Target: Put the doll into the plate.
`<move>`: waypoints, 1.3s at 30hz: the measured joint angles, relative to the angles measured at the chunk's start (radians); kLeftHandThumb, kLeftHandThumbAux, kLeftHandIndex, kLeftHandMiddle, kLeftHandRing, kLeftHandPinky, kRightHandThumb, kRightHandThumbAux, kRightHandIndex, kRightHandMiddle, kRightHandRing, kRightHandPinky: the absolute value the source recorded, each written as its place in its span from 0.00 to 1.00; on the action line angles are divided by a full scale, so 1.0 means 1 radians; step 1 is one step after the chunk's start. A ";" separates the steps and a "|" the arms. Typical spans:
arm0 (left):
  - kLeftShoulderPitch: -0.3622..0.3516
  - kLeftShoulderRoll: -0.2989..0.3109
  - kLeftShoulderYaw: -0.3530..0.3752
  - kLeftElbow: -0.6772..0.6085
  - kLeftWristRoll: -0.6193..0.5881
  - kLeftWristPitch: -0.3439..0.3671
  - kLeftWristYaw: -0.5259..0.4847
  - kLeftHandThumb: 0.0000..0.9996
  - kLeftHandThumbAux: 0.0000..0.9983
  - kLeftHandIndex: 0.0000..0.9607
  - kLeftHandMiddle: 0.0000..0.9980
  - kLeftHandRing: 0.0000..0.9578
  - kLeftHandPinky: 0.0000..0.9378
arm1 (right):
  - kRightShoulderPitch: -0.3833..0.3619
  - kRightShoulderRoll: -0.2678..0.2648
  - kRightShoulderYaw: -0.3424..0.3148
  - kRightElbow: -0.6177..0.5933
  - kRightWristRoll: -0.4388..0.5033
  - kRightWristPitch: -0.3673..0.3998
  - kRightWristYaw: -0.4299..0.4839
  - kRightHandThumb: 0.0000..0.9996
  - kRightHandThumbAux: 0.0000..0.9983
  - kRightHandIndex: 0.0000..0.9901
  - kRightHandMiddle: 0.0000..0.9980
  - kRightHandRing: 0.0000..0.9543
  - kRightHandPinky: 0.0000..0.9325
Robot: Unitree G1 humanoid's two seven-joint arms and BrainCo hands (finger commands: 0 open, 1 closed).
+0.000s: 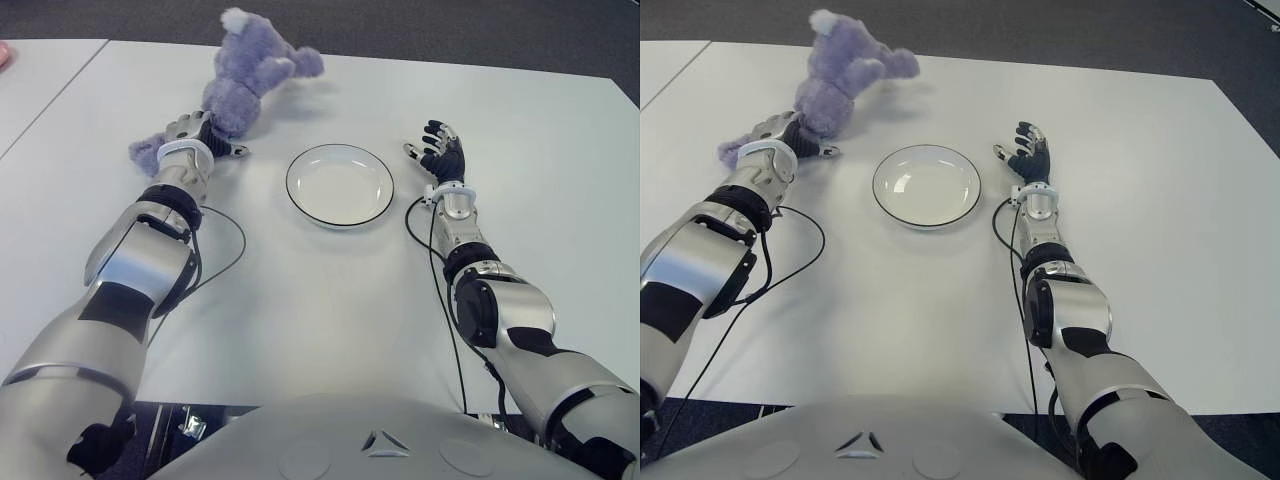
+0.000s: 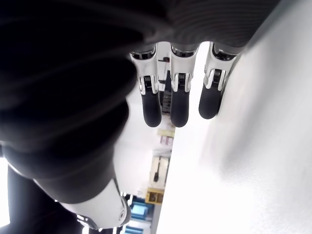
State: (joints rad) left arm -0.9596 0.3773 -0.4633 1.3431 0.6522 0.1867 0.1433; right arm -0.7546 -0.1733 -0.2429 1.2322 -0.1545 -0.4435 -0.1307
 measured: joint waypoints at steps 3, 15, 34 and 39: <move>0.002 -0.002 -0.005 0.000 0.004 0.026 0.001 0.00 0.47 0.27 0.00 0.14 0.34 | 0.000 0.000 -0.003 0.000 0.001 0.000 0.000 0.26 0.91 0.18 0.19 0.20 0.23; 0.022 -0.006 0.021 -0.005 -0.004 0.057 0.082 0.07 0.67 0.38 0.07 0.26 0.47 | 0.000 0.003 -0.007 0.001 0.003 -0.004 0.006 0.22 0.92 0.18 0.18 0.20 0.24; 0.068 -0.031 0.105 -0.007 -0.006 0.090 0.267 0.66 0.71 0.46 0.48 0.62 0.74 | 0.001 0.002 -0.021 0.001 0.024 -0.009 0.026 0.25 0.93 0.21 0.20 0.22 0.27; 0.081 -0.022 0.110 -0.008 -0.005 0.076 0.287 0.69 0.71 0.46 0.49 0.72 0.82 | 0.001 0.002 -0.025 0.001 0.030 -0.009 0.034 0.27 0.93 0.22 0.21 0.23 0.28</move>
State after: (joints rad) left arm -0.8789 0.3550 -0.3530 1.3356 0.6471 0.2623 0.4306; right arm -0.7533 -0.1718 -0.2680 1.2336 -0.1247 -0.4523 -0.0968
